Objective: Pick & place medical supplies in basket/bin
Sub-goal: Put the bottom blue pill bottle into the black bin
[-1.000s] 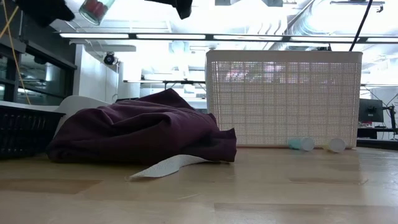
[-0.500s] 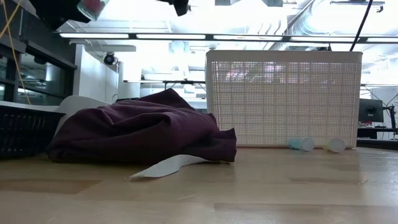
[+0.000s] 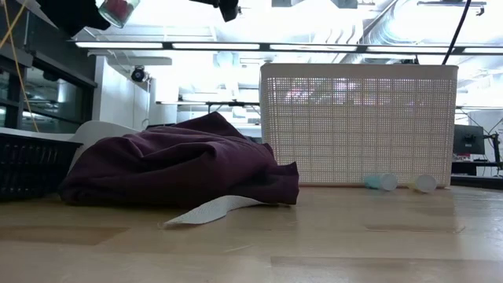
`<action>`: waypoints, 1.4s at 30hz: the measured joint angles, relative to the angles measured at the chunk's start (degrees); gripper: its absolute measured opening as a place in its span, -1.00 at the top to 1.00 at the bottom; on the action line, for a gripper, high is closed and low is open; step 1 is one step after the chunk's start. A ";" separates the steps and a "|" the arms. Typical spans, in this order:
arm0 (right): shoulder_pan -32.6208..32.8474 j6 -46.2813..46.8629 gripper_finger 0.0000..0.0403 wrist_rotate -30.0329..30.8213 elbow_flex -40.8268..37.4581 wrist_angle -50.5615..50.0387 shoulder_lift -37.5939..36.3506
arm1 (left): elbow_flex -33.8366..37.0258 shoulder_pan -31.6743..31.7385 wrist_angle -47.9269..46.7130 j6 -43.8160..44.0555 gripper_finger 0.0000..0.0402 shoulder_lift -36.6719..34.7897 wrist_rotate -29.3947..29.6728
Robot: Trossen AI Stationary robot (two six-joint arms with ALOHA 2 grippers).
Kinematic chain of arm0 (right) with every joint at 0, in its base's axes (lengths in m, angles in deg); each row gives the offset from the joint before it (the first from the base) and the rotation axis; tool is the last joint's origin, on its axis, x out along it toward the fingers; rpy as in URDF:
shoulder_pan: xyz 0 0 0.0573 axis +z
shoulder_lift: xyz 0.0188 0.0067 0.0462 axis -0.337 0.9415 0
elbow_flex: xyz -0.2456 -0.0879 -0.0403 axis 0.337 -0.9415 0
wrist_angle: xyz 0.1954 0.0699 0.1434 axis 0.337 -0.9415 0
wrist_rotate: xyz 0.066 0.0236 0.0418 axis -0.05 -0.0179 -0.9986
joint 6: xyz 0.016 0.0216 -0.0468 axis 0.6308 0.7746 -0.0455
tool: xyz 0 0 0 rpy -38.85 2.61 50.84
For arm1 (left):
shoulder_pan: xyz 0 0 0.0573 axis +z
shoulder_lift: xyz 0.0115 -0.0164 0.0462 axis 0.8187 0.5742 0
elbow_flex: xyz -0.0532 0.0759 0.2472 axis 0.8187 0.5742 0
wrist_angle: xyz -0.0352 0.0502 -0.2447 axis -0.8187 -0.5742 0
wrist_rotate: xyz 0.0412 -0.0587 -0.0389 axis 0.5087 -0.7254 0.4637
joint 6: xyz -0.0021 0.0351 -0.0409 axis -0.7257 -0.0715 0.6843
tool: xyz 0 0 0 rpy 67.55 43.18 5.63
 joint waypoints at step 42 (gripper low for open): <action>-1.49 -2.80 0.51 -3.26 -0.02 10.31 0.00 | 0.00 0.00 10.25 -10.53 -0.08 0.07 -3.37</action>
